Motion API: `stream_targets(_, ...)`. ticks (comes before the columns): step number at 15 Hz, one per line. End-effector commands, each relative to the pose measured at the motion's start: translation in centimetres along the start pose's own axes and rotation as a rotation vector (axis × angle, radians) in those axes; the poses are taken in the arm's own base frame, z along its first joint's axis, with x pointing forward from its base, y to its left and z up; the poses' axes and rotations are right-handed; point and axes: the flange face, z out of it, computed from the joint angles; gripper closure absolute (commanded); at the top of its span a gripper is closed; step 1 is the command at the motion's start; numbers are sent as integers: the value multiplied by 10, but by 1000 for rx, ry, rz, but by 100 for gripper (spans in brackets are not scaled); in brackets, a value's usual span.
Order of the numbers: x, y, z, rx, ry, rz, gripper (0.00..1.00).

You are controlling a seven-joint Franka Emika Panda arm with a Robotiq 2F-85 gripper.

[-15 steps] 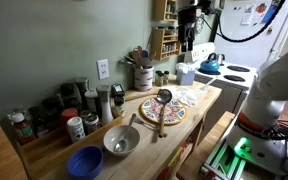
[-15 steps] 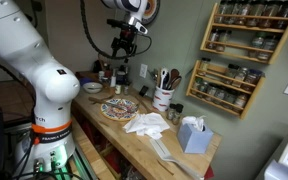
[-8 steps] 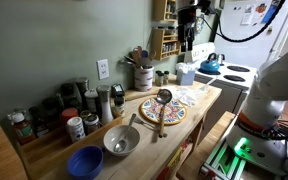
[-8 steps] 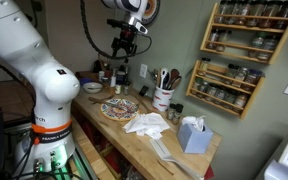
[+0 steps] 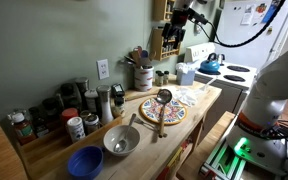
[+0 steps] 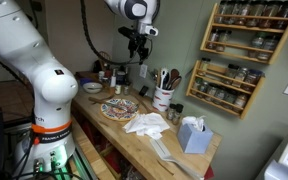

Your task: Remove the metal whisk from the left side of the rack and put it on the table

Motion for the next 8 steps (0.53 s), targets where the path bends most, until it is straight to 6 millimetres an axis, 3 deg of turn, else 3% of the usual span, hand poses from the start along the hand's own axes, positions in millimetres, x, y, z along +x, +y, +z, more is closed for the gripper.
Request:
stream_targets(1, 1, 23, 18, 25, 178, 98, 0)
stream_targets(8, 12, 68, 33, 44, 571, 283, 0)
